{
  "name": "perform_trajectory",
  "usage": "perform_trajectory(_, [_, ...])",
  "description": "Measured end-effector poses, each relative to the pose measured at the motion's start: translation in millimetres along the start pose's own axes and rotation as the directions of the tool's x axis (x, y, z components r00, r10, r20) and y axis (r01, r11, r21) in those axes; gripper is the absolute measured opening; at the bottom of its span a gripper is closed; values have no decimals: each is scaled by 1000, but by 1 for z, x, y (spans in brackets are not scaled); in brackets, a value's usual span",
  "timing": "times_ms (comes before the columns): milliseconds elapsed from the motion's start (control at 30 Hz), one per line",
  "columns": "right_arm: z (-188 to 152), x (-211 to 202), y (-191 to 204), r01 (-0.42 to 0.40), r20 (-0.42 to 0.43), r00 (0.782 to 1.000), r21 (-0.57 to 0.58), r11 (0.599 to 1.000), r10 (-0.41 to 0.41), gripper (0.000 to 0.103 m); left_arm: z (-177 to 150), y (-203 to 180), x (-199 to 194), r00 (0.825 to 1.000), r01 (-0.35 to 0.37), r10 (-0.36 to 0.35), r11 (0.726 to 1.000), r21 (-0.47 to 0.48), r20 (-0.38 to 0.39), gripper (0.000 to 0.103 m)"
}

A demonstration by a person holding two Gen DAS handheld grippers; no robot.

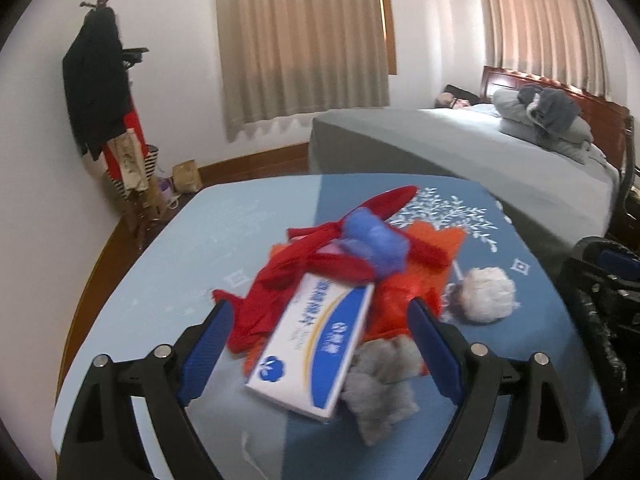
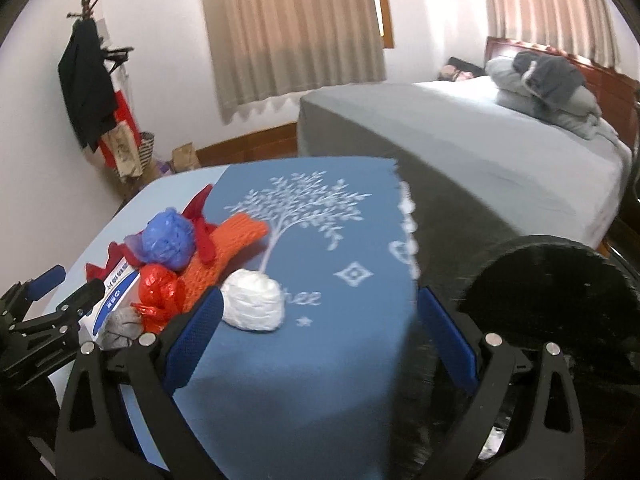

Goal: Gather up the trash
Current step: 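Reach the right tool to the white tissue ball and close on it, then grasp the grey sock with the left tool while the right tool holds the tissue ball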

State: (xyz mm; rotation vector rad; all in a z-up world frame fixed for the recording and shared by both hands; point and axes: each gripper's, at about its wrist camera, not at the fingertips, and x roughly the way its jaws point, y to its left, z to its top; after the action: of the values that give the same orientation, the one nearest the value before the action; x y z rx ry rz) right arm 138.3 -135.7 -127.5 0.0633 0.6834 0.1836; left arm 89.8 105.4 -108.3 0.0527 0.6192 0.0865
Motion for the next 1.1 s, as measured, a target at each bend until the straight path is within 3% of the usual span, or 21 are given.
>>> perform_trajectory(367, [-1, 53, 31, -19, -93, 996, -49, 999, 14, 94, -5, 15, 13, 1000, -30, 30, 999, -14, -6, 87])
perform_trajectory(467, [-3, 61, 37, -36, -126, 992, -63, 997, 28, 79, -5, 16, 13, 1000, -31, 30, 999, -17, -8, 87])
perform_trajectory(533, [-5, 66, 39, -47, -149, 988, -64, 997, 37, 75, -5, 17, 13, 1000, -29, 29, 999, -19, -9, 87])
perform_trajectory(700, [-7, 68, 45, -104, -176, 980, -80, 991, 88, 43, -8, 14, 11, 1000, -24, 24, 1000, -16, -5, 87])
perform_trajectory(800, [-9, 64, 49, -121, -174, 979, -94, 988, 104, 36, -8, 11, 9, 1000, -18, 18, 1000, -14, -4, 87])
perform_trajectory(1100, [-9, 36, 37, -111, -128, 987, -86, 990, 100, 35, -15, -7, 0, 1000, 21, -21, 1000, 4, -6, 85])
